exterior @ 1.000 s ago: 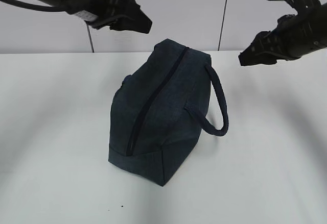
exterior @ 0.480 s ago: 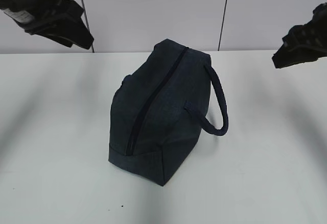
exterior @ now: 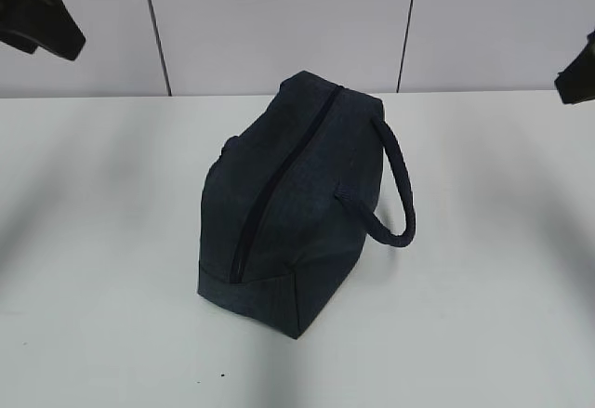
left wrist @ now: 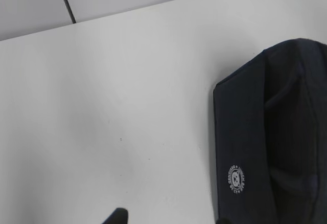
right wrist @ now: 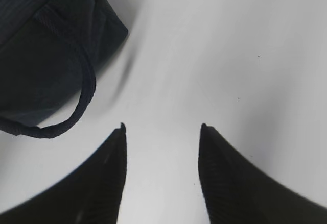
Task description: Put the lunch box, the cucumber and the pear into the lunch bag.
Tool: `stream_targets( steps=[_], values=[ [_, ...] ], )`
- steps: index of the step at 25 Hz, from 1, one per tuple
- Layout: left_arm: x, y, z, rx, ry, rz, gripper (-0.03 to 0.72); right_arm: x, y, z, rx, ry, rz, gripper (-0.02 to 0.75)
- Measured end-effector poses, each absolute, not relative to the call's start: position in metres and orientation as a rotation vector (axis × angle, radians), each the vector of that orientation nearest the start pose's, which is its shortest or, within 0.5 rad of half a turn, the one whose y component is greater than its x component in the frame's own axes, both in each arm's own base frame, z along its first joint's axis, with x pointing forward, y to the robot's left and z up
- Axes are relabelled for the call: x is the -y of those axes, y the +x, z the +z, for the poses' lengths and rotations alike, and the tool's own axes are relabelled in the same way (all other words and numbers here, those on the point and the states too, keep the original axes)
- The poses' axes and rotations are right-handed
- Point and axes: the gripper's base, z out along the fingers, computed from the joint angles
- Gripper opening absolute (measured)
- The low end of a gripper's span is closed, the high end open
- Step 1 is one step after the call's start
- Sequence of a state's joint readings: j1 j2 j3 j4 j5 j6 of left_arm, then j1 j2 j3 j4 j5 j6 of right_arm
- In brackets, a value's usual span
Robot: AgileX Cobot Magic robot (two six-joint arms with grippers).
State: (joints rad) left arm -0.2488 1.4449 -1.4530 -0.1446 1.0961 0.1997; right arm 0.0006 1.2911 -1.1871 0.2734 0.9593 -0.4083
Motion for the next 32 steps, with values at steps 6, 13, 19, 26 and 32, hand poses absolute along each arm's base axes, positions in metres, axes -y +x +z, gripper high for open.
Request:
stream_targets(
  steps=[6, 13, 19, 26, 32],
  values=[
    [0.076, 0.256, 0.406, -2.454, 0.514, -0.198, 0.323, -0.015, 0.222, 0.372, -2.493, -0.426, 0.098, 0.369],
    [0.065, 0.214, 0.428, -2.423, 0.483, -0.207, 0.323, -0.013, 0.183, 0.389, -2.514, -0.357, 0.093, 0.433],
    [0.053, 0.164, 0.427, -2.399, 0.47, -0.21, 0.323, -0.013, 0.149, 0.408, -2.418, -0.293, 0.094, 0.438],
    [0.037, 0.102, 0.403, -2.298, 0.413, -0.228, 0.323, -0.013, 0.096, 0.425, -2.267, -0.252, 0.087, 0.438],
    [0.023, 0.051, 0.36, -2.264, 0.382, -0.235, 0.323, -0.013, 0.047, 0.416, -2.196, -0.194, 0.107, 0.438]
  ],
)
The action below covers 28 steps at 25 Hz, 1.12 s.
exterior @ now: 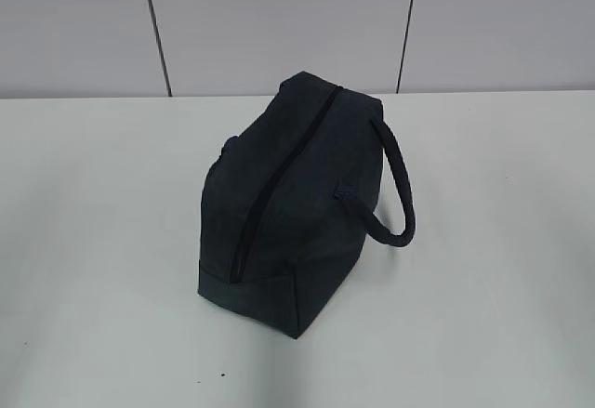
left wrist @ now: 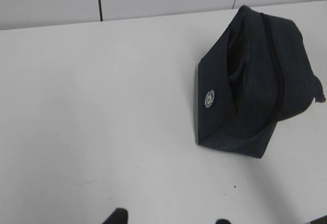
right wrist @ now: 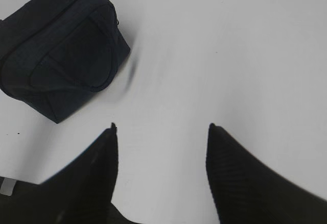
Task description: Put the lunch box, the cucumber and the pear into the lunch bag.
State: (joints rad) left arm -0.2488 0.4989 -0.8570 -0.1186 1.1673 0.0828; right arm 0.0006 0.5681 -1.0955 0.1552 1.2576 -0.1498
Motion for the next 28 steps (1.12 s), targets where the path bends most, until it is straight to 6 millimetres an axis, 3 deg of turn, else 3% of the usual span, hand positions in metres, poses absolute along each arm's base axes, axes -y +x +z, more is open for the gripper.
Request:
stream_targets(
  steps=[9, 16, 23, 28],
  values=[
    [0.003, -0.004, 0.309, -2.167, 0.365, -0.147, 0.323, -0.008, -0.005, 0.363, -2.149, -0.153, 0.035, 0.438],
    [-0.002, -0.021, 0.287, -2.097, 0.355, -0.146, 0.323, -0.001, -0.038, 0.318, -2.062, -0.129, -0.068, 0.421],
    [0.0, -0.019, 0.284, -2.082, 0.354, -0.165, 0.323, 0.0, -0.028, 0.283, -2.15, -0.132, -0.07, 0.416],
    [0.003, -0.012, 0.28, -2.048, 0.347, -0.196, 0.323, 0.0, -0.019, 0.273, -2.149, -0.132, -0.07, 0.416]
  ],
)
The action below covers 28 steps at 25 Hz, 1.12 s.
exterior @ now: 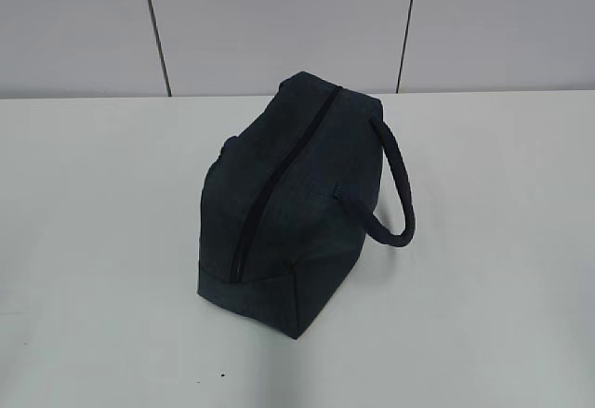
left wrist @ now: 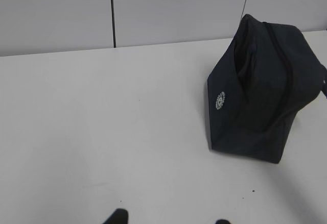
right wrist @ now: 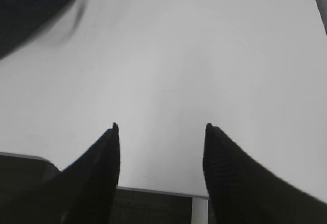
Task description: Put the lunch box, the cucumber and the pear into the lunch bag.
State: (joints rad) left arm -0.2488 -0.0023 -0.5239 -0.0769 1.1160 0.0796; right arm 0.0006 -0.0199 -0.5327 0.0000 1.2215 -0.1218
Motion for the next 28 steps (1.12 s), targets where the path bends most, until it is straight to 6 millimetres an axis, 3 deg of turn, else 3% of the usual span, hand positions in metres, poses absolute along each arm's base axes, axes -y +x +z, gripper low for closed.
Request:
stream_targets(
  steps=[17, 28],
  values=[
    [0.0038, -0.0115, 0.2797, -2.043, 0.346, -0.2, 0.246, 0.0, -0.0124, 0.2698, -2.117, -0.13, -0.072, 0.416],
    [0.0045, -0.0113, 0.2798, -2.05, 0.288, -0.166, 0.243, 0.0, -0.0124, 0.2698, -2.117, -0.128, -0.071, 0.414]
  ],
)
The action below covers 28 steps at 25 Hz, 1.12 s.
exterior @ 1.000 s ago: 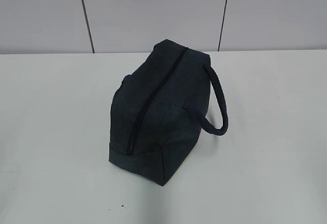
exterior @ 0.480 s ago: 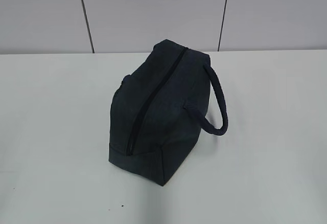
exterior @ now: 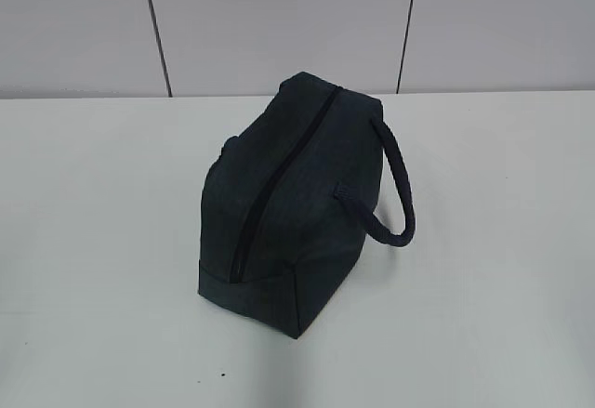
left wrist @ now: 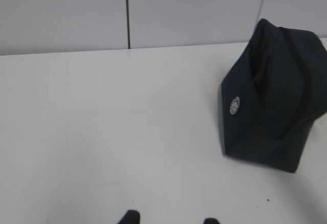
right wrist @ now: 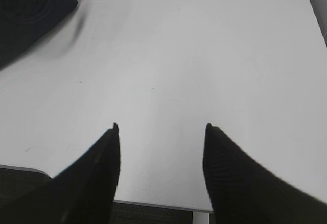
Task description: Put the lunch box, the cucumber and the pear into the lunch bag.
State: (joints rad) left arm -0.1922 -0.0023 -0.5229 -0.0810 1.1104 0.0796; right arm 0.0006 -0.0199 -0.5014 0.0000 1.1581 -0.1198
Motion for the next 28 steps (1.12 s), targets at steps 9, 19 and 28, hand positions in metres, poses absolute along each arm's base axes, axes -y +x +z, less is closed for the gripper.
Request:
stream_targets(
  steps=[9, 19, 28],
  values=[
    [0.0071, -0.0119, 0.2795, -2.05, 0.047, -0.022, 0.243, 0.0, -0.0122, 0.2698, -2.115, -0.127, -0.071, 0.413],
    [0.0072, -0.0122, 0.2795, -2.049, 0.049, -0.024, 0.242, 0.0, -0.0122, 0.2698, -2.115, -0.127, -0.071, 0.412],
    [0.0069, -0.0124, 0.2795, -2.048, 0.07, -0.037, 0.242, 0.0002, -0.0122, 0.2699, -2.113, -0.148, -0.059, 0.412]
  ],
)
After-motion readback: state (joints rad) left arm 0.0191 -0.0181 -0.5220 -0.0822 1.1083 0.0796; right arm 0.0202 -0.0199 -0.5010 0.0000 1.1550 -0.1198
